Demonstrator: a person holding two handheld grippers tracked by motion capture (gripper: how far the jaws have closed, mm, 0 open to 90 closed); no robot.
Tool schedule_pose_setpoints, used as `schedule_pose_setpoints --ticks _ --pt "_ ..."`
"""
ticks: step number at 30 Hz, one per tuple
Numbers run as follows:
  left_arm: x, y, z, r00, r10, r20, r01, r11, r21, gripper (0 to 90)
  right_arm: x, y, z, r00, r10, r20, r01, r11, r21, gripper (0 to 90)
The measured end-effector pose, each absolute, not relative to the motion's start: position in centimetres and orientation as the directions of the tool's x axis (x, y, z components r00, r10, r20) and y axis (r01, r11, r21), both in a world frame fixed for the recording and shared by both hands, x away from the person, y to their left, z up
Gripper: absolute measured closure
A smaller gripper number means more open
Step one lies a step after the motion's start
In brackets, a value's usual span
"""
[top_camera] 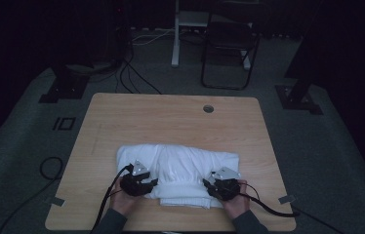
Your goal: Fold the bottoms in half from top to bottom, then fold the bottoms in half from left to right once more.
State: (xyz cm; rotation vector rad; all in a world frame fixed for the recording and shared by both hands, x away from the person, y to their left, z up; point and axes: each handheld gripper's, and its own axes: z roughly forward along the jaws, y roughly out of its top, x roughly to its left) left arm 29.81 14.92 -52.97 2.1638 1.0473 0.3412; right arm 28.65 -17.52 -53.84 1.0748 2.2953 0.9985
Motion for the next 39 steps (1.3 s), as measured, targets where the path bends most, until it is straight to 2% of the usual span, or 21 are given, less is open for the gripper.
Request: schedule_pose_setpoints --ticks 12,16,22,25,27,28,30,31,39 --pt "34.0 16.1 -52.9 0.551 0.831 -0.073 0.625 -0.353 0.696 57.5 34.7 -16.3 -54.0 -0.615 0.787 -0.038 0.502 0.429 0.751 52.4" --pt "34.7 16.6 -52.4 0.531 0.838 -0.124 0.653 -0.313 0.69 55.7 35.3 -16.2 -54.1 -0.611 0.791 -0.024 0.506 0.414 0.756 52.4" --pt "34.3 19.5 -50.1 0.42 0.897 -0.14 0.621 -0.171 0.765 29.4 35.4 -16.4 -54.2 -0.611 0.791 -0.002 0.511 0.397 0.762 52.4" --pt "35.1 21.0 -51.0 0.336 0.931 -0.141 0.669 -0.13 0.732 16.2 35.5 -16.5 -54.3 -0.613 0.79 0.001 0.509 0.394 0.765 52.4" --pt "35.7 21.6 -52.3 0.281 0.952 -0.123 0.707 -0.119 0.697 12.6 35.4 -16.5 -54.3 -0.613 0.79 0.002 0.508 0.391 0.767 52.4" --pt "35.9 22.0 -53.0 0.265 0.953 -0.149 0.723 -0.094 0.684 7.9 35.4 -16.5 -54.3 -0.613 0.79 0.003 0.507 0.391 0.768 52.4" --pt "36.0 22.1 -53.6 0.257 0.953 -0.158 0.732 -0.085 0.676 6.5 35.4 -16.5 -54.3 -0.613 0.79 0.004 0.507 0.388 0.77 52.4" --pt "36.1 22.0 -53.8 0.252 0.957 -0.144 0.734 -0.092 0.672 1.9 35.4 -16.5 -54.4 -0.613 0.79 0.005 0.505 0.387 0.771 52.4" --pt "36.1 21.2 -54.2 0.26 0.961 -0.094 0.717 -0.126 0.686 1.6 35.2 -16.6 -54.5 -0.609 0.793 0.007 0.5 0.377 0.78 52.5"
